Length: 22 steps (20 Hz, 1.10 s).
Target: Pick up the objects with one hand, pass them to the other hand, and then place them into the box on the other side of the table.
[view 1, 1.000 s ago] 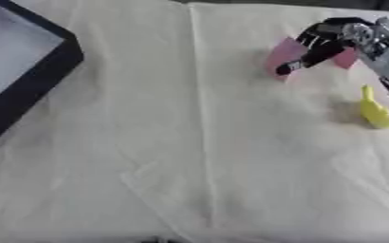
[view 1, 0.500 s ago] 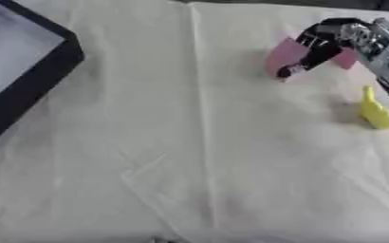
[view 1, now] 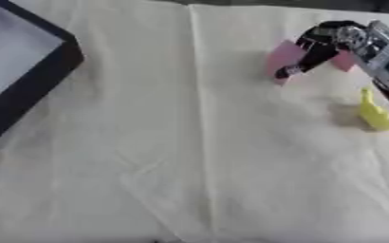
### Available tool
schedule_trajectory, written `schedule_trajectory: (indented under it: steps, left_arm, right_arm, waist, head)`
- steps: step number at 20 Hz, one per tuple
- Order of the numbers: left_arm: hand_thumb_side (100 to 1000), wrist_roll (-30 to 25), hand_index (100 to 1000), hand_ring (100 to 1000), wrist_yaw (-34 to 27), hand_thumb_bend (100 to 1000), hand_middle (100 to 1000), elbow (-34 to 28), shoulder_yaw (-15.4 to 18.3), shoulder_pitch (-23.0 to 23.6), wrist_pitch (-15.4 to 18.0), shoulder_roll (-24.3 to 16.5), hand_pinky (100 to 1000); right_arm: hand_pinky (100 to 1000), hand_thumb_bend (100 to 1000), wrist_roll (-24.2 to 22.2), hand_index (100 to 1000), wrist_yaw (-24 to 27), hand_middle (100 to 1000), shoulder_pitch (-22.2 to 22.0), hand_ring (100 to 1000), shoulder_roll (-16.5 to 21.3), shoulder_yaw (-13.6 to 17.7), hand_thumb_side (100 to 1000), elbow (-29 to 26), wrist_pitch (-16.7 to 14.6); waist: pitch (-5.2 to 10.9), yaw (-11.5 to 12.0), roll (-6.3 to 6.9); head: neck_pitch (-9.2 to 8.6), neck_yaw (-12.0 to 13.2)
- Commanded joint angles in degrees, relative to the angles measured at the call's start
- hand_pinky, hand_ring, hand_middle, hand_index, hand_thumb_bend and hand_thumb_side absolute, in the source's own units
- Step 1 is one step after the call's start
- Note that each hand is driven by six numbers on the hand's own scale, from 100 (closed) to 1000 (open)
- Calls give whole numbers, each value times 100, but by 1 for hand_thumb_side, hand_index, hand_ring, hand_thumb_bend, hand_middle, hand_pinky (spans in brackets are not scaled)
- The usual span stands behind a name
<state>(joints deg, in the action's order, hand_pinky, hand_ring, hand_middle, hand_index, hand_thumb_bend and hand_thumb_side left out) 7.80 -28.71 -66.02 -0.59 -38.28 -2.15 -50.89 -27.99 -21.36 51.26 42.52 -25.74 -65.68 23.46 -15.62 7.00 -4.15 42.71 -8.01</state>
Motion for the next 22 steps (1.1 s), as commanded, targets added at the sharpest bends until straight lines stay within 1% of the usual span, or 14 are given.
schedule_trajectory:
  steps: [1,5,8,10,13,16,17,18,19,22]
  left_arm:
    - [793,6,898,800,18,411,804,-97,36,-52,13,-211,727]
    - [793,6,898,800,15,411,804,-99,35,-48,12,-210,727]
    - [793,8,897,800,9,411,802,-99,36,-43,13,-212,726]
    - [792,9,897,800,6,411,802,-100,37,-44,15,-214,726]
    - [792,10,897,800,1,410,801,-104,36,-45,21,-213,726]
    - [792,15,897,800,-3,409,801,-101,37,-39,23,-212,726]
    - [792,16,897,800,-4,409,801,-102,36,-38,24,-211,726]
    - [792,16,897,799,-3,409,801,-102,35,-37,24,-210,726]
    - [793,18,897,799,-4,409,800,-101,36,-36,24,-209,726]
    - [793,20,897,799,-6,408,800,-105,35,-36,26,-210,726]
  right_arm:
    - [834,628,126,756,121,664,72,817,76,39,427,-27,139]
    - [821,581,302,712,264,609,62,781,74,33,360,-70,297]
    - [821,563,449,707,427,603,41,778,81,46,352,-144,409]
    - [821,545,487,703,503,599,29,776,100,26,320,-201,442]
    - [819,507,467,694,539,586,21,767,113,3,247,-247,465]
    - [817,485,435,691,570,581,-40,760,159,-2,197,-312,474]
    - [815,453,434,685,585,573,-71,753,181,0,142,-351,487]
    - [814,439,437,681,602,569,-94,748,193,-1,115,-381,510]
    - [814,430,437,678,625,565,-111,743,195,-3,100,-403,538]
    - [813,409,455,664,697,546,-138,717,192,-8,100,-458,597]
  waist:
    - [88,2,33]
    - [95,-7,32]
    - [104,-15,32]
    - [112,-18,31]
    - [125,-19,31]
    - [128,-20,30]
    - [129,-17,29]
    - [129,-14,28]
    - [129,-11,28]
    - [132,-3,27]
  head:
    - [-50,-6]
    - [-34,-13]
    - [-24,-18]
    - [-19,-22]
    - [-17,-15]
    - [-21,-13]
    - [-21,-16]
    - [-22,-17]
    - [-24,-16]
    - [-29,-11]
